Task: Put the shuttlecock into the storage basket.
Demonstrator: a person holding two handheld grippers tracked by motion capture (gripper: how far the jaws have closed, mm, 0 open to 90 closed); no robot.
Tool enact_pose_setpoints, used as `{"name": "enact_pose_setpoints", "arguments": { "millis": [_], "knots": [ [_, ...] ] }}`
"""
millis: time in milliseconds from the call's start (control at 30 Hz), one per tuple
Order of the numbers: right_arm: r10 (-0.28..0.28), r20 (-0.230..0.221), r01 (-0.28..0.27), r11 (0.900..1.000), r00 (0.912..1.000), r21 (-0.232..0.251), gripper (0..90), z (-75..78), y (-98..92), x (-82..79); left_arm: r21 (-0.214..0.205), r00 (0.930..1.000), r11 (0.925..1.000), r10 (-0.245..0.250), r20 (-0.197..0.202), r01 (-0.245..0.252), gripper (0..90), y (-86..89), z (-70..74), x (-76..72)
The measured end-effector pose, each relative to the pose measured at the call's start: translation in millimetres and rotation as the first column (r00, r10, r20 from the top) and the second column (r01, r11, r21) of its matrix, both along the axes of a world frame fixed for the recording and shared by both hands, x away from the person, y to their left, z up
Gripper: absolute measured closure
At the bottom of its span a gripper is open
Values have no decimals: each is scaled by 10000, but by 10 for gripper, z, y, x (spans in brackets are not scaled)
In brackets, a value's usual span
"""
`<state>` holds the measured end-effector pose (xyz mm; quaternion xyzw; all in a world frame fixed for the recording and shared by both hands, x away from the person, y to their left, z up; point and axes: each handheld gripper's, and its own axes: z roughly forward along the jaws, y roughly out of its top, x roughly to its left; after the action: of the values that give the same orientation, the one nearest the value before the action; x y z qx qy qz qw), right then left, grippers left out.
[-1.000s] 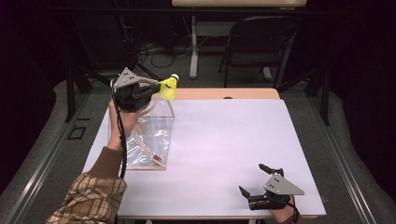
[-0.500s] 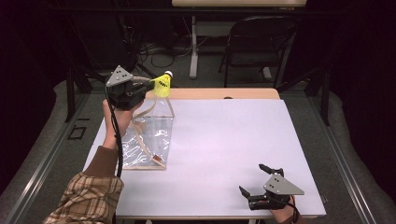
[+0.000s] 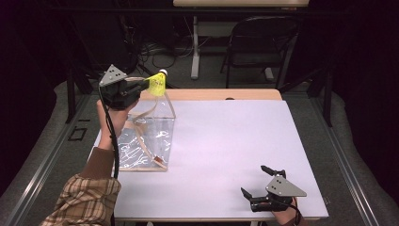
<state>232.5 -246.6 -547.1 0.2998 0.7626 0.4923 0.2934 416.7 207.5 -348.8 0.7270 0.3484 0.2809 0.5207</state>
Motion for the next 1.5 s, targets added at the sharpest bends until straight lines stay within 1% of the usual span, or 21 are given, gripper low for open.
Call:
{"name": "enact_pose_setpoints", "arguments": {
  "millis": [300, 833, 1200, 1500],
  "knots": [
    [-2, -6, 2, 10000, 10000, -19, 1, 1, 0, -1, -24, 9997, 9997, 234, 49, -234, 900, 98, 17, -15],
    [1, 11, -1, 10000, 10000, -48, 1, 4, -3, -1, -48, 9986, 9987, 510, 130, -509, 900, 211, 38, -41],
    [-4, 12, 4, 10000, 10000, -52, 1, 4, -2, -1, -62, 9973, 9974, 718, 142, -717, 900, 299, 40, -61],
    [-10, 14, 10, 10000, 10000, -56, 1, 4, 0, -2, -27, 9966, 9967, 817, 76, -817, 900, 342, 20, -67]
  ]
}}
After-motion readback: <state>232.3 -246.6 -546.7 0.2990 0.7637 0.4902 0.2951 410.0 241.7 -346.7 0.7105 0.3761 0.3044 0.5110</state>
